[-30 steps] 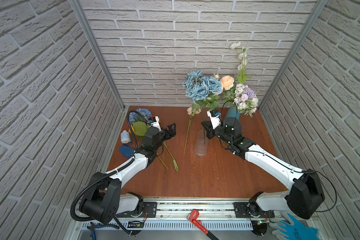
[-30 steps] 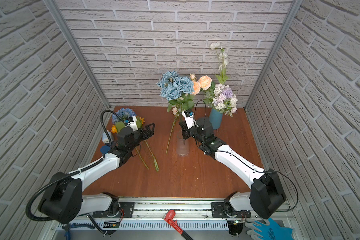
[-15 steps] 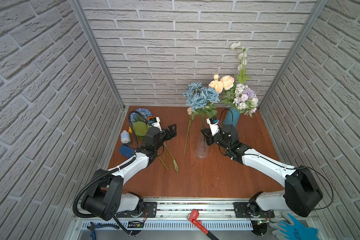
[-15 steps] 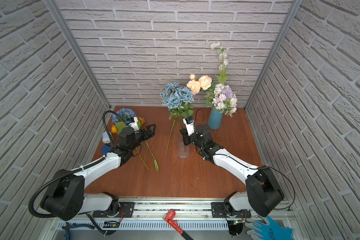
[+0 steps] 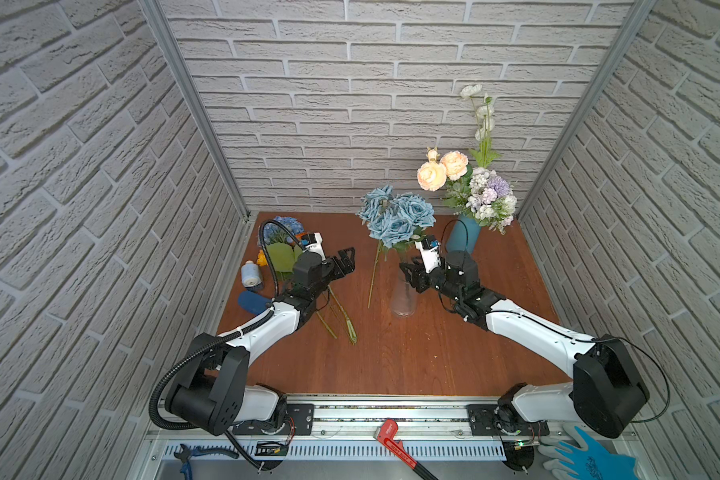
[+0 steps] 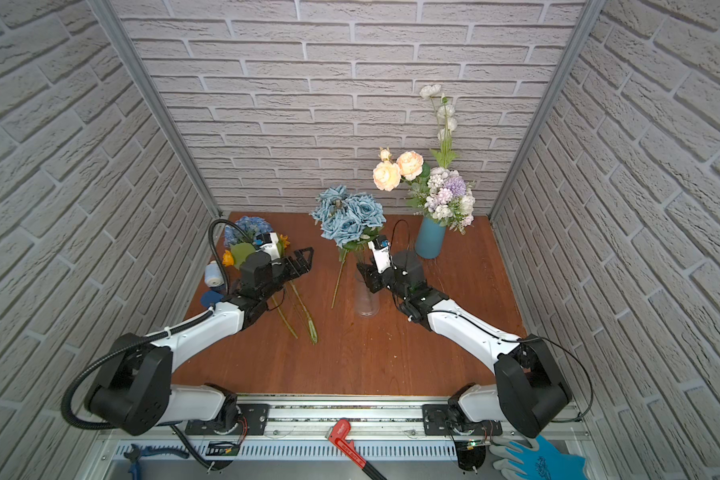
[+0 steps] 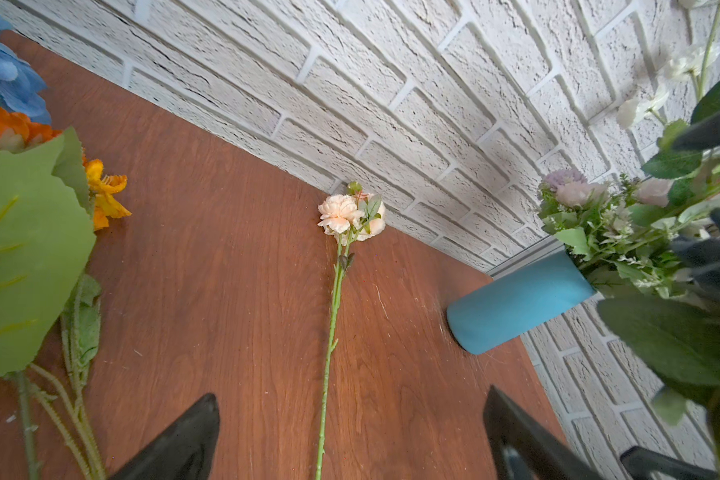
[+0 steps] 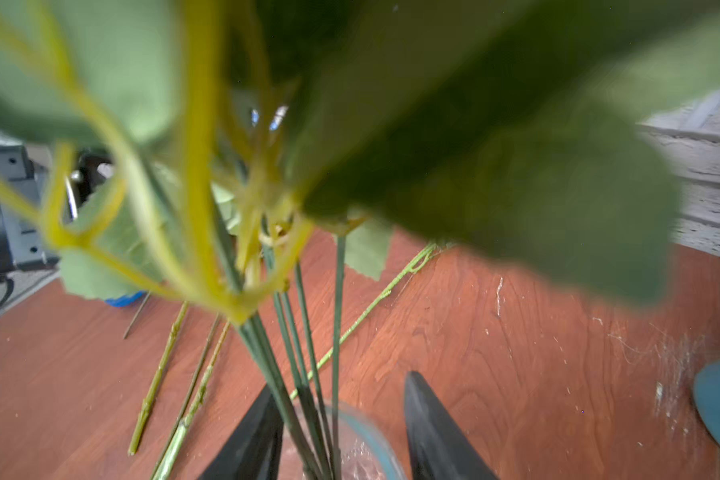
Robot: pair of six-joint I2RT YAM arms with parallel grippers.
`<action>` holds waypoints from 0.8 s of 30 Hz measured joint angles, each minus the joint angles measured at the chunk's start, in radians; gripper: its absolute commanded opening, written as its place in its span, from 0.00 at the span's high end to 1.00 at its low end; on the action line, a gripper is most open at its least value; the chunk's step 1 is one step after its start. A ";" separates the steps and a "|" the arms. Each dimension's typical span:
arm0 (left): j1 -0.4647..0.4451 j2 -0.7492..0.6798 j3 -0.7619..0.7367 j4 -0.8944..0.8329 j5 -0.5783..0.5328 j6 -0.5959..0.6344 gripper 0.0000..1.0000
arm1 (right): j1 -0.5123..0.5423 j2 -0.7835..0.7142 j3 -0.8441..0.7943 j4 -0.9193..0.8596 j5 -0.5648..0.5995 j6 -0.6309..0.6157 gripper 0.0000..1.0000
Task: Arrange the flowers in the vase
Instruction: 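Lower the rose stems into the glass vase with the right gripper while the left withdraws, then open the right gripper off the roses while the left grasps the pink rose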
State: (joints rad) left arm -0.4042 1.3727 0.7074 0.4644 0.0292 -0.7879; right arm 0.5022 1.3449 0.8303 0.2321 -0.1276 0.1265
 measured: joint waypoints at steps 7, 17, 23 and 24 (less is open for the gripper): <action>-0.056 0.141 0.129 -0.085 0.016 0.091 0.12 | 0.000 -0.124 0.025 -0.163 -0.003 0.017 0.37; -0.083 0.365 0.314 -0.300 0.082 0.150 0.34 | 0.000 -0.328 0.008 -0.330 0.075 0.036 0.29; -0.094 0.461 0.390 -0.364 0.108 0.162 0.47 | 0.000 -0.360 -0.046 -0.355 0.181 0.068 0.08; -0.098 0.474 0.399 -0.369 0.110 0.164 0.48 | 0.000 -0.353 -0.049 -0.357 0.199 0.071 0.01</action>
State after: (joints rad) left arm -0.5018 1.8465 1.1061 0.0952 0.1394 -0.6243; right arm 0.5022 0.9916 0.7811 -0.1246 0.0715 0.1978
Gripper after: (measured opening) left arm 0.544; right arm 0.859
